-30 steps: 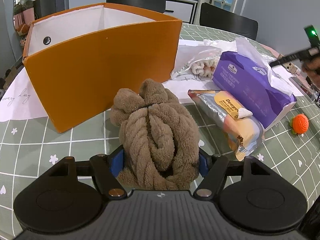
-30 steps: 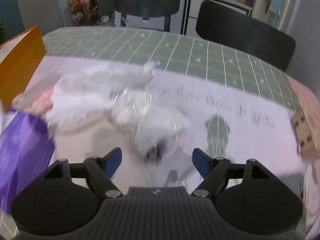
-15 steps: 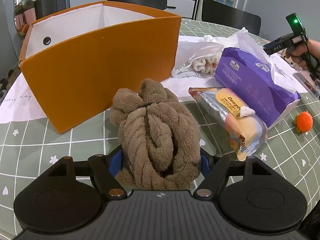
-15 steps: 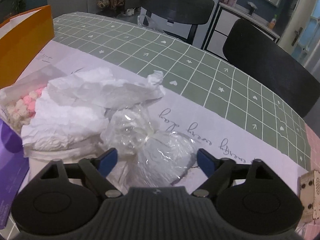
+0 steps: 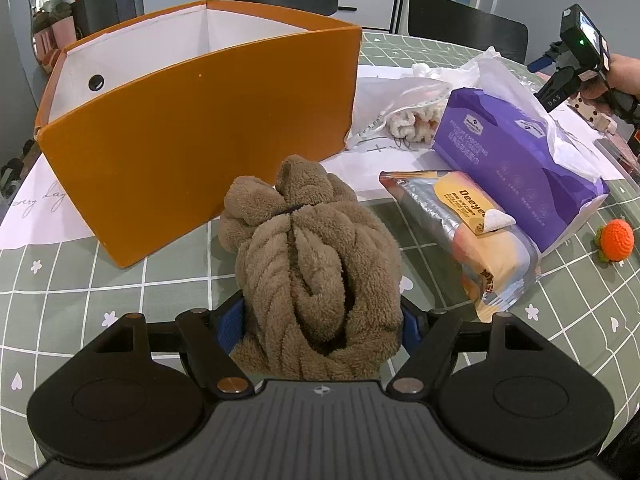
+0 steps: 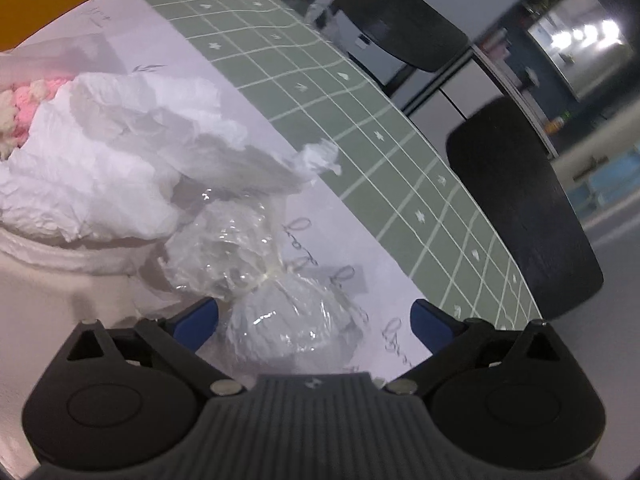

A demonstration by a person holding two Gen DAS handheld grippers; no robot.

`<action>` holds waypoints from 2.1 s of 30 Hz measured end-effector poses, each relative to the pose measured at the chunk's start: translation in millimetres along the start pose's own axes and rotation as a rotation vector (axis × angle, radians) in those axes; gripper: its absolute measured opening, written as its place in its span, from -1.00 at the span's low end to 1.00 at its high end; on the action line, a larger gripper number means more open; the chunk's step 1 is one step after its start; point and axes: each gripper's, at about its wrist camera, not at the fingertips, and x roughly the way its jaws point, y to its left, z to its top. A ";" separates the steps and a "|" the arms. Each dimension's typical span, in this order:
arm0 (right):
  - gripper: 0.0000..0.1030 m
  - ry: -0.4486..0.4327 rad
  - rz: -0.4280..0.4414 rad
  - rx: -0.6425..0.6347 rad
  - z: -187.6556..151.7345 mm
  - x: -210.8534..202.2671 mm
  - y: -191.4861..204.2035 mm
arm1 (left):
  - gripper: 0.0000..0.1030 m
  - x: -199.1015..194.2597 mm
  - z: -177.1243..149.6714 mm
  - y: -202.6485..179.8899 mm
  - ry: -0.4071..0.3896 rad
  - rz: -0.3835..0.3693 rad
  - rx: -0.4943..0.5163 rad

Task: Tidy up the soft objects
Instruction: 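Grasp the tied plastic bag of white tissue with the right tool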

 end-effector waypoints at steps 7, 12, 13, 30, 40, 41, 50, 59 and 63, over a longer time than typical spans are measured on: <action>0.18 0.031 0.127 0.036 0.6 8.2 -4.0 | 0.67 -0.1 0.4 1.4 0.002 -0.005 -0.007; 0.03 0.023 0.160 0.091 -9.3 2.7 -10.6 | 0.67 -0.3 -0.1 1.6 -0.001 -0.007 -0.008; 0.02 0.025 0.166 0.105 -11.3 1.3 -12.4 | 0.66 -0.6 -0.2 1.6 -0.001 -0.008 -0.008; -0.02 0.131 0.036 0.262 -90.0 -85.4 -9.6 | 0.39 -27.6 -14.5 12.7 -0.074 0.008 -0.021; -0.02 0.056 0.040 0.254 -112.4 -180.8 34.2 | 0.40 -66.2 -35.8 15.0 -0.121 0.000 -0.014; -0.02 0.051 0.046 0.247 -112.9 -188.6 38.3 | 0.40 -68.8 -37.1 13.9 -0.125 -0.003 -0.010; -0.02 0.011 0.139 0.098 -105.8 -256.5 112.7 | 0.40 -88.6 -57.9 3.2 -0.126 -0.031 0.036; -0.02 0.033 0.317 -0.112 -92.3 -268.7 209.7 | 0.40 -103.9 -76.8 6.6 -0.137 -0.034 0.033; -0.02 0.023 0.379 -0.180 -74.3 -269.0 242.1 | 0.40 -110.8 -80.4 11.1 -0.150 -0.030 0.027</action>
